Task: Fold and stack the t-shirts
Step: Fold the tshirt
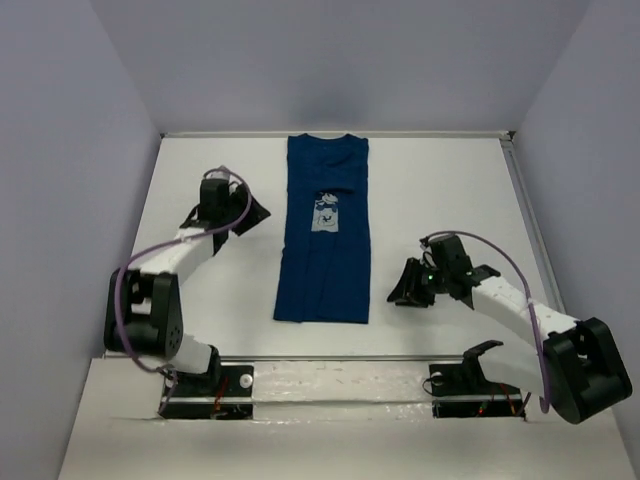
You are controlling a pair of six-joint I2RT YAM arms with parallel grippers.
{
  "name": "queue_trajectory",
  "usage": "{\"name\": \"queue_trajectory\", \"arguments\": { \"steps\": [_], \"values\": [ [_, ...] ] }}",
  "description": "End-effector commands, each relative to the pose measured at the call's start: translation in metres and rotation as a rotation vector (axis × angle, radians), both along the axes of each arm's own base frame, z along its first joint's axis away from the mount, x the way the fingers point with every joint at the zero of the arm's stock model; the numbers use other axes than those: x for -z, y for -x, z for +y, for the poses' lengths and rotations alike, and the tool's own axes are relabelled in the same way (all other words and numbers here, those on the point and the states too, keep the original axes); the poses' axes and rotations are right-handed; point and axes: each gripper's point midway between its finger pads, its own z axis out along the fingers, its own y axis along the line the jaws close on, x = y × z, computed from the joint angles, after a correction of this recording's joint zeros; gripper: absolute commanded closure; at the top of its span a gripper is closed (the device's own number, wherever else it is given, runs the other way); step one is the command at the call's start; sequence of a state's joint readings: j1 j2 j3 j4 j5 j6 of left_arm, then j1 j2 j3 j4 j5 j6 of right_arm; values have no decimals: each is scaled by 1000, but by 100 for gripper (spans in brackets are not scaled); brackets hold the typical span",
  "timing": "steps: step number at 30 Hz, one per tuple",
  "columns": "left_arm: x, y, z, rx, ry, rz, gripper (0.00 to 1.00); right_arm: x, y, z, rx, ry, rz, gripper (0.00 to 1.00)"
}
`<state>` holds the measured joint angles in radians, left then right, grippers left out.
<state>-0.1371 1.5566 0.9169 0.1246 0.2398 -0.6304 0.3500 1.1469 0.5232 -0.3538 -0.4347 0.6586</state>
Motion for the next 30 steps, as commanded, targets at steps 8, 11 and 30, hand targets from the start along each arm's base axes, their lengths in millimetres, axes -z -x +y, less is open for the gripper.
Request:
{"name": "queue_trajectory", "arguments": {
  "steps": [8,11,30],
  "values": [
    [65,211,1,30,51,418,51,6,25,55,28,-152,56,41],
    [67,219,-7,56,28,430,51,12,28,61,35,-184,59,42],
    [95,255,-41,227,57,554,68,35,33,67,77,-134,172,61]
  ]
}}
